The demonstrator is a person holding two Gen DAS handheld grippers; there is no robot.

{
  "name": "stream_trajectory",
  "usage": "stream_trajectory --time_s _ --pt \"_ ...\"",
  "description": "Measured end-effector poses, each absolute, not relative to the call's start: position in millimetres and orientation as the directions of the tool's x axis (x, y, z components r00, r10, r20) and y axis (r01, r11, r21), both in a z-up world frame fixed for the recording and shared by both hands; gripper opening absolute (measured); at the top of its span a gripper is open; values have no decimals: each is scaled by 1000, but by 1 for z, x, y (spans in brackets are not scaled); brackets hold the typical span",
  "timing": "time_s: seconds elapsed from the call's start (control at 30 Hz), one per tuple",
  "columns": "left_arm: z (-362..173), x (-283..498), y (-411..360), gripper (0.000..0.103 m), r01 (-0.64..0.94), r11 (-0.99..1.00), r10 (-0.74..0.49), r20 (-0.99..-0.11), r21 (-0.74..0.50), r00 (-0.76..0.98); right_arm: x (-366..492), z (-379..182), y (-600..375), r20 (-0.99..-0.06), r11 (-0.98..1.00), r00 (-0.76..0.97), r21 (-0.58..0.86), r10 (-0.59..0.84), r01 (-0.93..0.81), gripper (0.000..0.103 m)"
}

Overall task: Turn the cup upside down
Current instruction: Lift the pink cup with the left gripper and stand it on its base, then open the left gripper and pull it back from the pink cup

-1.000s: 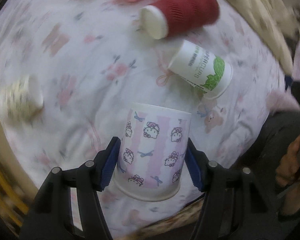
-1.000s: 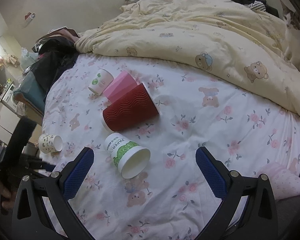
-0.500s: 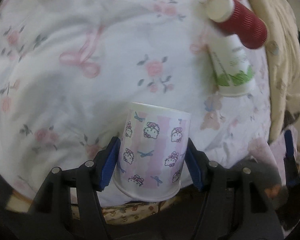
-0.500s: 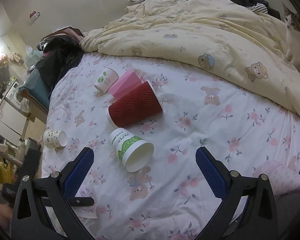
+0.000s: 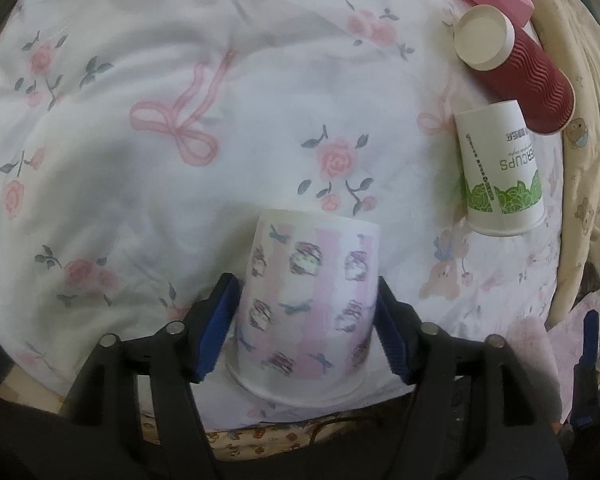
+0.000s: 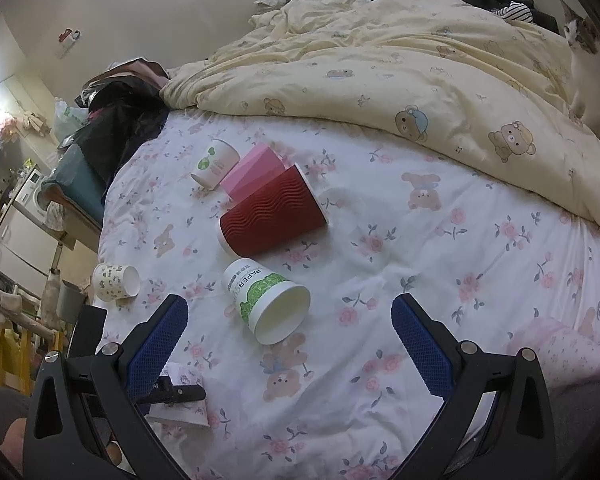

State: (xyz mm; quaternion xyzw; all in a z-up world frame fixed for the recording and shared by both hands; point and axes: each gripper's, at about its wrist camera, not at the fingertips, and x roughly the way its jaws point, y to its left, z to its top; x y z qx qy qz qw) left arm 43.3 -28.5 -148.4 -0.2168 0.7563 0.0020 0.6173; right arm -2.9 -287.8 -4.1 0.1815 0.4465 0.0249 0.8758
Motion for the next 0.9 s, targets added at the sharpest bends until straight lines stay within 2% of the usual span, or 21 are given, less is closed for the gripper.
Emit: stream_trajectory --time_s 0.03,0.1,0.13,0.37,0.47,0.7,0.9 --pt "-148 43 -28 89 -329 906 -328 -933 -268 -145 -3 -4 -287 -773 933 600 340 207 116 103" --pt "-145 43 -29 98 -322 907 -327 -936 -272 -129 -3 -3 -287 -768 933 605 342 210 109 103" --pt "-143 43 -28 99 -318 911 -316 -941 -264 -125 -3 -2 -286 -764 934 610 340 210 105 103" --pt "-118 42 -12 99 -282 917 -316 -945 -281 -86 -3 -2 -285 -768 939 608 329 204 101 103" --pt "-103 41 -6 99 -260 908 -353 -934 -329 -51 -2 -4 -284 -772 940 604 325 199 105 103" --pt "-58 40 11 99 -183 941 -275 -958 -285 76 -3 -4 -281 -772 949 606 305 194 85 103" --pt "-31 41 36 99 -194 946 -224 -958 -258 181 -2 -7 -273 -775 949 598 306 205 72 103"
